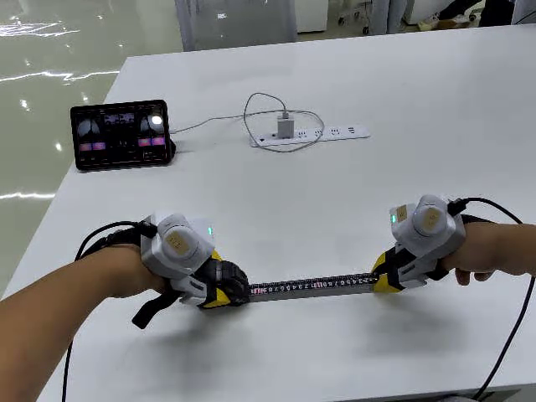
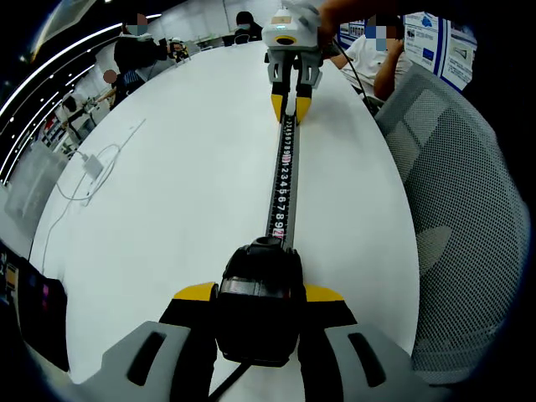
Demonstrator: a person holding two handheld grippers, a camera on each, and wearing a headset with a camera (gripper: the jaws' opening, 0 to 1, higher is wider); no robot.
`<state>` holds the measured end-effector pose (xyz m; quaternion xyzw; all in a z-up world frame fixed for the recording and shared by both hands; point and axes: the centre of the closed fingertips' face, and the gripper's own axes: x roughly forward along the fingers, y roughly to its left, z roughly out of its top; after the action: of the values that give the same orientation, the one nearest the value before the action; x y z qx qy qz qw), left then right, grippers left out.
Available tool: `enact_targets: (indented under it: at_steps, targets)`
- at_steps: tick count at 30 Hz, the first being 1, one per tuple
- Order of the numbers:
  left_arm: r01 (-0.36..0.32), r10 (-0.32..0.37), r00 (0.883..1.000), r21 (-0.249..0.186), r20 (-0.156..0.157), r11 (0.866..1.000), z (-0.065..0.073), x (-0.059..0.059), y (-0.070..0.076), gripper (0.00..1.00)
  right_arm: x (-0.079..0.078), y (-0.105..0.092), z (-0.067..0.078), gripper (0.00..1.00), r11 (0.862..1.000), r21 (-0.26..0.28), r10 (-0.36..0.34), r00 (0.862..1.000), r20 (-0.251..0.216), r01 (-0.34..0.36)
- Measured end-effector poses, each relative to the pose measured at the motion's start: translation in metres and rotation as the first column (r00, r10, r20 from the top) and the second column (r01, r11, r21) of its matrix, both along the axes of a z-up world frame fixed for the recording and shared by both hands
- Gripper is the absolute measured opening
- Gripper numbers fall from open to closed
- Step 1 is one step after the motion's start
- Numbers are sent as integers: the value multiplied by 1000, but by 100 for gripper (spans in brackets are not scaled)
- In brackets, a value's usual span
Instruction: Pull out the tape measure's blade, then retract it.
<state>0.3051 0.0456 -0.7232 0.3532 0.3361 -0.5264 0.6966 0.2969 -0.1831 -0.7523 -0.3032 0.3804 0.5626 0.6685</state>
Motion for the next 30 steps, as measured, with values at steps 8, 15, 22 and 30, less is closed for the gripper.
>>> enact_targets:
  at_steps: [8, 15, 22, 30]
  targets:
    - [0, 0, 1000, 1, 0, 1000, 0, -1, 0, 32, 1, -5, -1, 9, 1000, -1, -4, 1000, -2, 4]
    - [0, 0, 1000, 0, 0, 1000, 0, 0, 0, 32, 1, -9, -1, 9, 1000, 0, -10, 1000, -3, 10]
    - [1, -1, 1000, 1, -1, 1000, 0, 0, 0, 32, 2, -14, -1, 9, 1000, -1, -19, 1000, -4, 19]
    - [1, -1, 1000, 3, 0, 1000, 0, 0, 0, 32, 2, -17, -1, 9, 1000, -3, -23, 1000, -4, 23]
